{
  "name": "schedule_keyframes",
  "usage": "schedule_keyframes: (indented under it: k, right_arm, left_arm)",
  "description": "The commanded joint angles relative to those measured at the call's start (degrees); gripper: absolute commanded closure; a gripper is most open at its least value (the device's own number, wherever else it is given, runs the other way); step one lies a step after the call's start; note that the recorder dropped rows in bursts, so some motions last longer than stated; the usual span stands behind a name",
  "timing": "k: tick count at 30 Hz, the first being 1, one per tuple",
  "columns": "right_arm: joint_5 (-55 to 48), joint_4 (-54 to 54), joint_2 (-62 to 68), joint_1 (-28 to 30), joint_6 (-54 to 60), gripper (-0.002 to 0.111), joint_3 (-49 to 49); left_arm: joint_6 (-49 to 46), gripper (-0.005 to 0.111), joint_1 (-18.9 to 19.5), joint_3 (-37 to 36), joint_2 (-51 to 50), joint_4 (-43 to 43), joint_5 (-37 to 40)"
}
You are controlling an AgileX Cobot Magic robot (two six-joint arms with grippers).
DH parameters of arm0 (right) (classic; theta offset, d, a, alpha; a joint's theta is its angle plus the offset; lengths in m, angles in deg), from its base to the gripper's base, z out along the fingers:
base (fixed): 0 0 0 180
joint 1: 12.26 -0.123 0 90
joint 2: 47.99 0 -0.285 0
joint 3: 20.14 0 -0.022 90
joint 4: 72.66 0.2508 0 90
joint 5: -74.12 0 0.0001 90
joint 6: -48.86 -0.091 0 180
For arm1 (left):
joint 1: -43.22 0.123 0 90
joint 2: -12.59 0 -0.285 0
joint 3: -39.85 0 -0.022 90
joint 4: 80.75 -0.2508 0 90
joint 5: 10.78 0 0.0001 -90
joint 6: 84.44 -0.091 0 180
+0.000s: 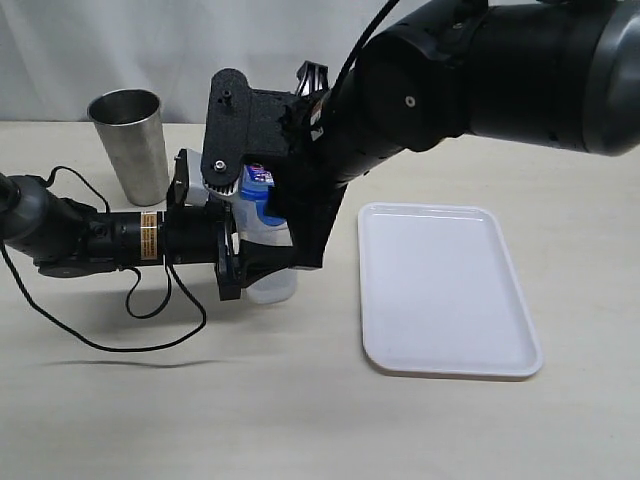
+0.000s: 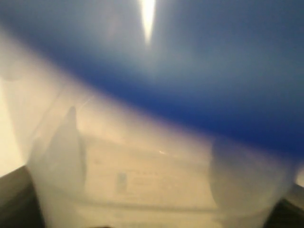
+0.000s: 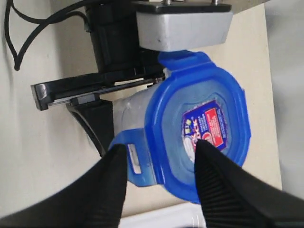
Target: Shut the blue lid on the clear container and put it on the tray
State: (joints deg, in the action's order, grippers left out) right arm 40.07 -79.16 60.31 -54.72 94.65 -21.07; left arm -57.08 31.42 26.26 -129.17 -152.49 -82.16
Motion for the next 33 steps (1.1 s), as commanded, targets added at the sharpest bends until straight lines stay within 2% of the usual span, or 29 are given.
schedule_keyframes:
  k: [1, 5, 10, 13, 17, 21, 25, 33]
  right_arm:
    - [-0.88, -3.11, 2.37, 0.34, 0.01, 0.065, 0.17]
    - [-1.12, -4.96, 3.85, 0.34, 0.01, 0.066, 0.17]
    - [-0.89, -4.96, 4.66, 0.34, 0.01, 0.08, 0.17]
    - [-0.89, -4.47, 5.63, 0.34, 0.01, 0.077, 0.17]
    - [-0.75, -4.83, 7.23, -0.1, 0.91, 0.066, 0.17]
    - [0.23, -6.42, 8.31, -1.05, 0.8, 0.068, 0.17]
    - [-0.1, -6.42, 9.47, -1.05, 0.46, 0.077, 0.17]
    - [-0.2, -7.8, 11.63, -2.14, -0.52, 0.077, 0.17]
  left_arm:
    - [1.12, 0.107, -0.25, -0.5, -0.31, -1.62, 1.42]
    - [1.12, 0.107, -0.25, -0.5, -0.31, -1.62, 1.42]
    - [1.12, 0.107, -0.25, -0.5, -0.31, -1.62, 1.42]
    - [1.01, 0.107, -0.25, -0.5, -0.31, -1.62, 1.42]
    - [1.01, 0.107, -0.25, -0.5, -0.31, -2.09, 1.42]
    - [1.01, 0.107, -0.25, -0.5, -0.31, -2.34, 1.42]
    - [1.01, 0.107, -0.25, -0.5, -0.31, -2.48, 1.42]
    - [1.01, 0.107, -0.25, -0.5, -0.31, -2.62, 1.42]
